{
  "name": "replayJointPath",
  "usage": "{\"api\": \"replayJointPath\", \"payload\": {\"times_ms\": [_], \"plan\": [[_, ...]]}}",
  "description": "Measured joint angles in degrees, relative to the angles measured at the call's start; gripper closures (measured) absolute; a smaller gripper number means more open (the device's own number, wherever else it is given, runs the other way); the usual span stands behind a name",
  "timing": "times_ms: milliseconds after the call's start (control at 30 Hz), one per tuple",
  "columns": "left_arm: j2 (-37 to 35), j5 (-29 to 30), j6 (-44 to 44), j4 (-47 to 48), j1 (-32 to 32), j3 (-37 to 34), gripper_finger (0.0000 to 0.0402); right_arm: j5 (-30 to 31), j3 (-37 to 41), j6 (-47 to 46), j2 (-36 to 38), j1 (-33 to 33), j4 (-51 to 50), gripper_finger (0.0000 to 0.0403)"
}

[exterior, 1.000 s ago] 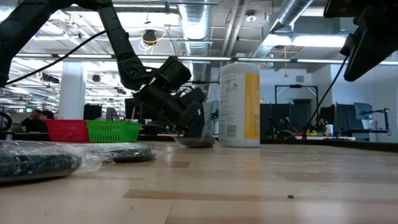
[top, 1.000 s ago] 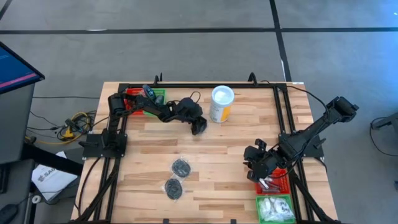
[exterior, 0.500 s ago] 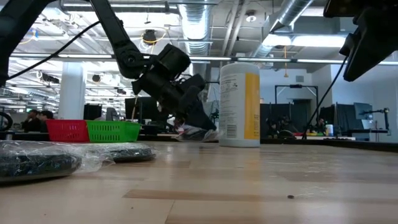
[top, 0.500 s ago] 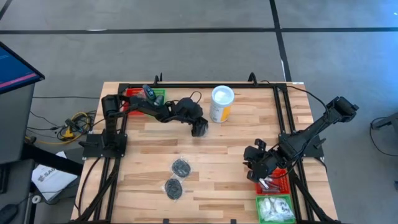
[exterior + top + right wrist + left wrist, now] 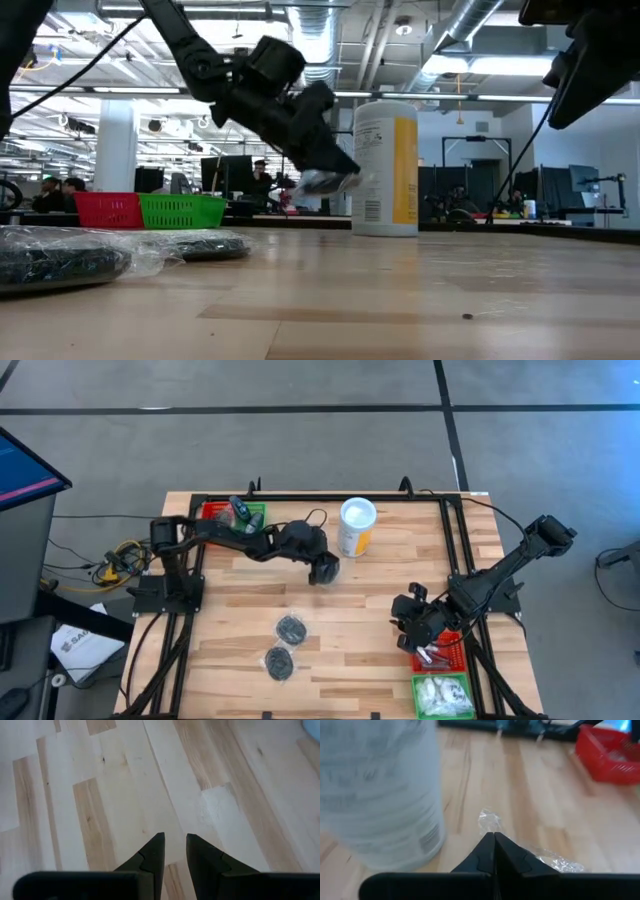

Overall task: Pick & Place Travel size toiletries
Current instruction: Put the black hairbrush into the top red bin

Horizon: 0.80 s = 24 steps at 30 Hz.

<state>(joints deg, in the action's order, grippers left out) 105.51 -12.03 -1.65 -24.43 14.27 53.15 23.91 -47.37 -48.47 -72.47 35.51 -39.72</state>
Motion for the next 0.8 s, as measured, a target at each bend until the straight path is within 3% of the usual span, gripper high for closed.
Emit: {"api": "replayJointPath", "payload": {"times_ms": [400,800], "plan": [[-8.97,2.65,-1.73,1.04,-4.40,0.02,0.0401,1.89,0.00,7.09,0.00,-0.07,6.10,0.0331],[-23.30,21.61,-2.45,19.97,-4.67,-2.32,0.0401,1.89,0.00,7.11,0.00,-0.04,5.94,0.0331]]}}
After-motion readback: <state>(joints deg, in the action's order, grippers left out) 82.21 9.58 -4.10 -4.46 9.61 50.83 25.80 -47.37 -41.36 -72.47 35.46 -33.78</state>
